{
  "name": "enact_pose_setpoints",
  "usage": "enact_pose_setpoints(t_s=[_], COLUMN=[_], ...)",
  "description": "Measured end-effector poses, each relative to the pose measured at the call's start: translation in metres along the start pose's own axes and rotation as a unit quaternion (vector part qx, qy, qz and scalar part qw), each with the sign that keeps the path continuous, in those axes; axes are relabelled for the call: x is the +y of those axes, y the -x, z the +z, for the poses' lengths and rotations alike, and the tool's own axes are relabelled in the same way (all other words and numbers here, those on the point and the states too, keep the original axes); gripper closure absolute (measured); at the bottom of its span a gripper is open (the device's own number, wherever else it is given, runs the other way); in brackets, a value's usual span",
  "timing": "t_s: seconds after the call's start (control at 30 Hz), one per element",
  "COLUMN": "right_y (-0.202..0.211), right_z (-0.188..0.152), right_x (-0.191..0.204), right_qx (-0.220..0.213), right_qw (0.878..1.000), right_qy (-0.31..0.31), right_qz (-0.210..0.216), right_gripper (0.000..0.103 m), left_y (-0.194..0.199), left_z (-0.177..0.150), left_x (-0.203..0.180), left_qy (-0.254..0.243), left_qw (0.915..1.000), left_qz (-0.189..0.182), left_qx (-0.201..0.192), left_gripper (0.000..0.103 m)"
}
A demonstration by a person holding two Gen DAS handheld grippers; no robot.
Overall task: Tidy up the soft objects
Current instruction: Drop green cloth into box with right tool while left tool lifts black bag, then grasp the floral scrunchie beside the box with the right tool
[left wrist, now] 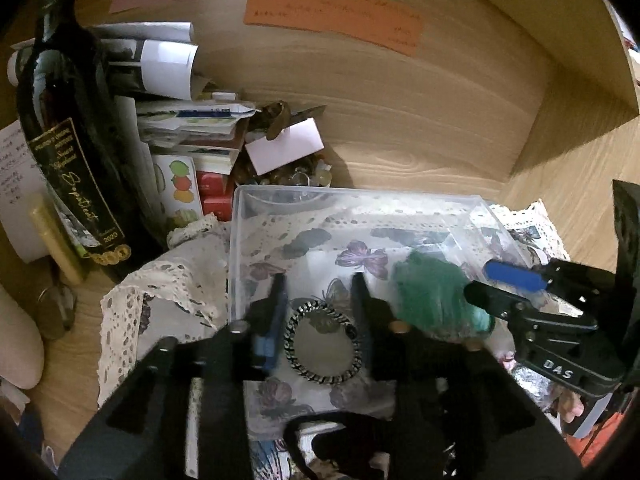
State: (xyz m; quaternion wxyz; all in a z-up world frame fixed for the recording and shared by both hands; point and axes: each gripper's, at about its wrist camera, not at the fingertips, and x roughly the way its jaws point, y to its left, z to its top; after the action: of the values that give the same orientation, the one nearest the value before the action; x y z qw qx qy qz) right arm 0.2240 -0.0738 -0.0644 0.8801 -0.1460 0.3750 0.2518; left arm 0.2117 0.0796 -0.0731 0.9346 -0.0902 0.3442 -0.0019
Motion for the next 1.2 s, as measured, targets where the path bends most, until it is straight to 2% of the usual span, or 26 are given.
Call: enact_pose_setpoints(t_s=[0.03,0.1,0.17,0.2,0.27,0.33,0.37,0.43,0.57,0.7,0.87,1.03,1.2], right_y=[0.004,0.016,0.028,0.035,0.048,0.063,0.067,0.078,0.090,0.089,0.080,0.058,0.042], right_z=[0.000,-0.001,-0.001,0.000,-0.001,-0.005,-0.006,-0.010,-0.023,-0.037,-0.055,-0.071,-0.079], right_x=[0.000,-0.001,-0.002,-0.002,-0.004,-0.005,-0.004,-0.005,-0.001,0.004,0.010,0.012,0.013], right_qx=[-0.008,-0.026,-0.043,-0.051,-0.066,-0.083,-0.089,-0.103,-0.114,-0.107,-0.085,-0.045,-0.029], right_qw=[1.000,1.000,0.999,0.999,0.998,0.996,0.996,0.994,0.993,0.994,0.996,0.999,1.000], right_qy=[-0.001,-0.005,-0.007,-0.009,-0.011,-0.014,-0.015,-0.019,-0.014,-0.011,0.001,0.000,-0.001], right_qz=[-0.003,-0.008,-0.010,-0.011,-0.013,-0.012,-0.010,-0.010,-0.010,-0.003,0.000,0.010,0.009], right_gripper=[0.057,0.052,0.050,0.048,0.046,0.038,0.033,0.031,0.030,0.030,0.030,0.030,0.030], left_y=[0.003,0.012,0.022,0.028,0.042,0.054,0.059,0.069,0.078,0.073,0.064,0.054,0.043], left_z=[0.000,-0.001,-0.001,-0.002,-0.003,-0.005,-0.007,-0.012,-0.029,-0.046,-0.070,-0.090,-0.097], left_x=[-0.001,-0.005,-0.009,-0.011,-0.015,-0.020,-0.021,-0.024,-0.026,-0.019,-0.009,-0.006,0.007], left_qy=[-0.003,-0.011,-0.020,-0.024,-0.031,-0.042,-0.046,-0.054,-0.077,-0.074,-0.053,-0.063,-0.035], left_qw=[1.0000,0.9999,0.9995,0.9993,0.9983,0.9974,0.9970,0.9958,0.9940,0.9955,0.9983,0.9969,0.9976], left_qz=[0.001,0.004,0.010,0.017,0.024,0.026,0.027,0.036,0.046,0.046,0.025,0.041,0.014], left_qx=[-0.003,-0.012,-0.023,-0.025,-0.043,-0.053,-0.056,-0.065,-0.062,-0.037,0.004,0.022,0.058], left_gripper=[0.062,0.056,0.042,0.032,0.023,0.011,0.008,0.001,0.001,0.000,0.000,0.000,0.000])
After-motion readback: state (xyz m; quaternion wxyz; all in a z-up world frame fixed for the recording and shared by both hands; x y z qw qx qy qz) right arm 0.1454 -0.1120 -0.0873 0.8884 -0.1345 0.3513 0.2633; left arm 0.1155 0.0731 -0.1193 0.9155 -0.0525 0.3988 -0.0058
